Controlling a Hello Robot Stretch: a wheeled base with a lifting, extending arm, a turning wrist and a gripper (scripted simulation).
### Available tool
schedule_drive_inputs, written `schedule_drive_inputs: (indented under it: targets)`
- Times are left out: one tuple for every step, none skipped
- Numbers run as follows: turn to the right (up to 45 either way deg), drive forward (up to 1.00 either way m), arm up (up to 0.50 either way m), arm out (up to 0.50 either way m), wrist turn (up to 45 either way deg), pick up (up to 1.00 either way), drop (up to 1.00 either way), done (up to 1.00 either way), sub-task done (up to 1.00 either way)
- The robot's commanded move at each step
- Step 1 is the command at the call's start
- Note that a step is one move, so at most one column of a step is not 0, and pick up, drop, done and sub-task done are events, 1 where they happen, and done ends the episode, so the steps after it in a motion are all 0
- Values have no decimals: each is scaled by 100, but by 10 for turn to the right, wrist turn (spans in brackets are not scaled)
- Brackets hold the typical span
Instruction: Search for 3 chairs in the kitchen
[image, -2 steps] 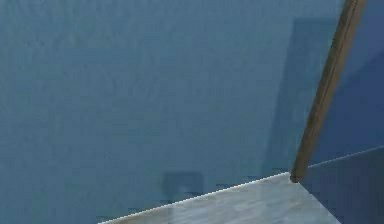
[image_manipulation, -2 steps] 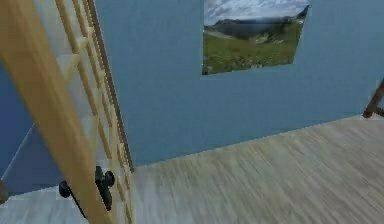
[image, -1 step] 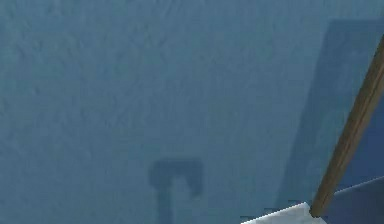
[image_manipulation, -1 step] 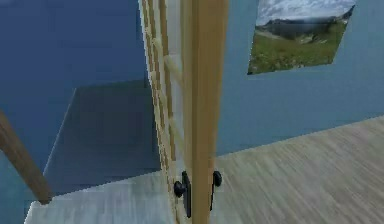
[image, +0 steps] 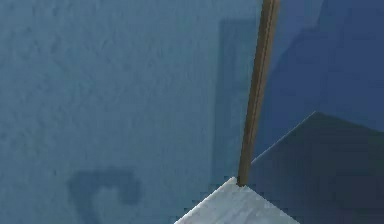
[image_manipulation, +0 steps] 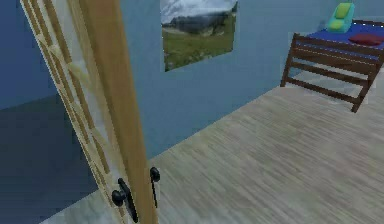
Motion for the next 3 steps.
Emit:
schedule_drive_inputs:
  targets:
    - [0, 30, 0, 0, 0, 0, 0, 0, 0]
    - [450, 0, 0, 0, 0, 0, 0, 0, 0]
    - [0, 40, 0, 0, 0, 0, 0, 0, 0]
